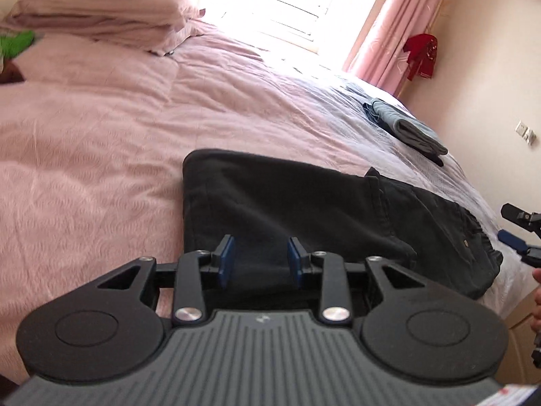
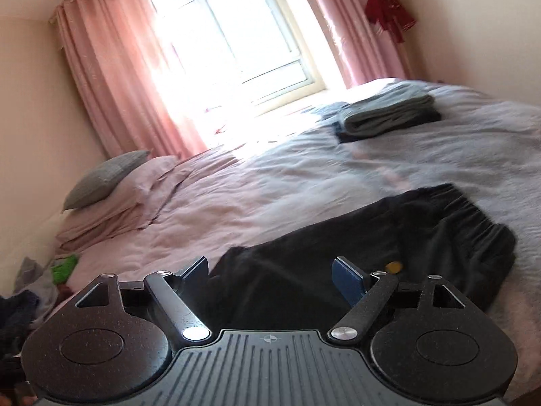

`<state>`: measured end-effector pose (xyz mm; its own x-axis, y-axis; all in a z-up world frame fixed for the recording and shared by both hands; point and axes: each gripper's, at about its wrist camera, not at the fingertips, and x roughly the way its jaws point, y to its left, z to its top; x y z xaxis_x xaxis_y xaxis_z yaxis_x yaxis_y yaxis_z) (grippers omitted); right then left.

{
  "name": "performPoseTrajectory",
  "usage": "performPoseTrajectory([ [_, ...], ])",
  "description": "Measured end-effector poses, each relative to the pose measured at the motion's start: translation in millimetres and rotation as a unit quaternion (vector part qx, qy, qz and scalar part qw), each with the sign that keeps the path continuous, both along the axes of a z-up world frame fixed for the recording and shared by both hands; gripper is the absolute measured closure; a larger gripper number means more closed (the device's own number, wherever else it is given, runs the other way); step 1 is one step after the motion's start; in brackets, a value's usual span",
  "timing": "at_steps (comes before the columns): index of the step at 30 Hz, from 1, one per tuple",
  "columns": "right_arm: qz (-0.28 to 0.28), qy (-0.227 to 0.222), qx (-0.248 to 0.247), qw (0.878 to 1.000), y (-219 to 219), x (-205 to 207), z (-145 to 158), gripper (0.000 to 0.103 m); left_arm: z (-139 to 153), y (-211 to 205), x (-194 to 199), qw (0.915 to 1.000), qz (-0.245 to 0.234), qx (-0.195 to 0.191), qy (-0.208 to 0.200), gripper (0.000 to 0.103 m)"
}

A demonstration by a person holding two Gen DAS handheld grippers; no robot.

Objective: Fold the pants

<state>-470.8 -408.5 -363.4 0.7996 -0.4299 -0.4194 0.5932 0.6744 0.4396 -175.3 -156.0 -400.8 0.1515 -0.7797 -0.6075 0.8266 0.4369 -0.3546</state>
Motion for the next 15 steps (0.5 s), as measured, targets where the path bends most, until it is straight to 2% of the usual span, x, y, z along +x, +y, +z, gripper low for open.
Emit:
performPoseTrajectory([
  [2, 0.039, -0.029, 0.050, 0.998, 1.2, 13.0, -10.3, 0.024, -2.2, 1.0, 0.5, 1.0000, 0.001, -0.002, -0.001, 0.075],
  [3, 0.054, -0.038, 0.099, 0.993, -2.4, 20.8, -21.2, 0.025, -3.2, 4.8, -1.2, 1.0000, 0.000, -0.004, -0.003, 0.075],
  [4, 0.073, -0.053, 0.166, 0.982, -8.1, 31.5, -39.3, 0.031, -4.6, 4.7, -1.2, 1.0000, -0.001, -0.005, -0.003, 0.075],
  [6, 0.079, -0.069, 0.263, 0.959, -17.2, 46.1, -72.7, 0.047, -8.2, 4.6, 1.4, 1.0000, -0.005, -0.005, 0.001, 0.075],
  [7, 0.076, -0.073, 0.300, 0.948, -21.8, 51.6, -87.3, 0.051, -9.7, 4.4, 3.0, 1.0000, -0.006, -0.005, 0.004, 0.075],
  [8, 0.067, -0.069, 0.321, 0.942, -24.7, 56.4, -96.7, 0.052, -10.4, 4.3, 4.8, 0.9999, -0.007, -0.004, 0.006, 0.075],
  [12, 0.056, -0.062, 0.341, 0.936, -31.7, 71.4, -104.4, 0.053, -13.3, 2.9, 8.6, 0.9999, -0.016, -0.002, 0.005, 0.075],
  [15, 0.054, -0.039, 0.335, 0.940, -32.6, 83.7, -106.8, 0.053, -14.2, 1.3, 9.2, 0.9999, -0.015, -0.002, 0.005, 0.075],
])
